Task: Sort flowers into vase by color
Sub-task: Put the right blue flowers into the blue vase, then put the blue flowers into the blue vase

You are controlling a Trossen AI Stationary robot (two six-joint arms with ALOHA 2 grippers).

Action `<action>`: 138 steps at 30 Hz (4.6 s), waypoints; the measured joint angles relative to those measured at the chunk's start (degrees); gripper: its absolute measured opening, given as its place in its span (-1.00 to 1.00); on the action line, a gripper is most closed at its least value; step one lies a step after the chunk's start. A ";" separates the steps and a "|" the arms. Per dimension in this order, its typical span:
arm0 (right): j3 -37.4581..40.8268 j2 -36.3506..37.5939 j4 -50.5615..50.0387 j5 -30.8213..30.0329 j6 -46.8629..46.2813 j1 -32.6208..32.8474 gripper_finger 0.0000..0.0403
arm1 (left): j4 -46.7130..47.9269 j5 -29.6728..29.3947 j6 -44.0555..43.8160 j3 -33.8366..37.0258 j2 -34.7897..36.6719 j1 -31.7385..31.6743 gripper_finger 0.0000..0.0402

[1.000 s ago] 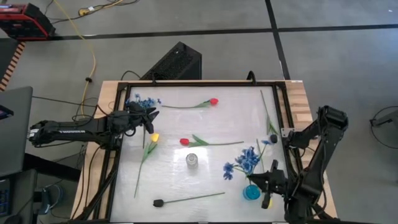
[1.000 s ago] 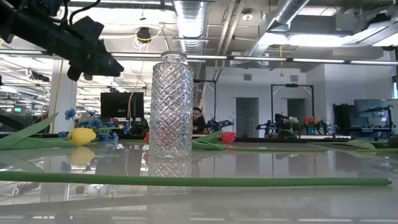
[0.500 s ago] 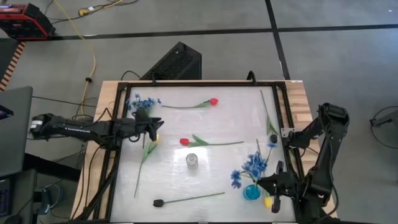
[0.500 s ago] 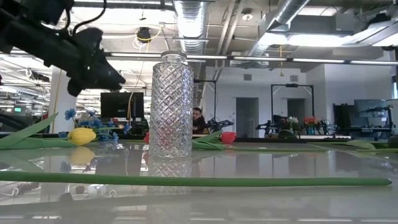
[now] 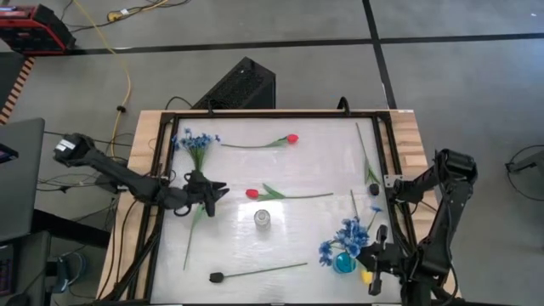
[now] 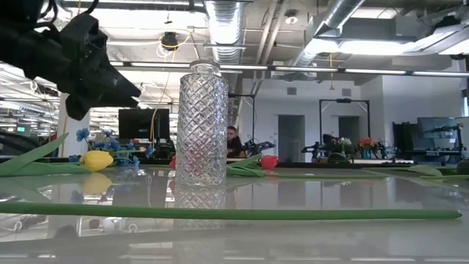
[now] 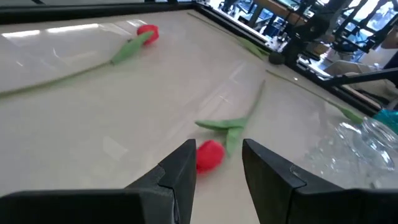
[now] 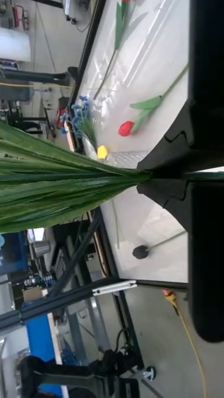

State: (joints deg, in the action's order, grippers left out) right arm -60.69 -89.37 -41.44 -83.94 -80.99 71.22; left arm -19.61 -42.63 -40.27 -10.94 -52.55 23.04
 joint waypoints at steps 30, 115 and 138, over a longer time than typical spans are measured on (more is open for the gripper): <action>0.02 -1.11 -0.30 19.50 0.40 -1.13 -0.33 | -14.89 -8.92 -8.90 0.00 -14.97 9.99 -0.41; 0.02 16.27 14.91 70.71 78.03 -67.12 0.04 | 54.82 18.69 -27.96 -11.30 -10.92 -30.81 -0.41; 0.02 16.03 12.62 67.77 72.96 -62.38 0.04 | 47.52 -0.87 -8.06 -19.83 -13.86 -31.17 -0.99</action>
State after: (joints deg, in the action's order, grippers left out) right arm -60.66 -73.34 -28.82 -16.17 -8.03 8.85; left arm 27.92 -43.50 -48.33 -30.77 -66.41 -8.12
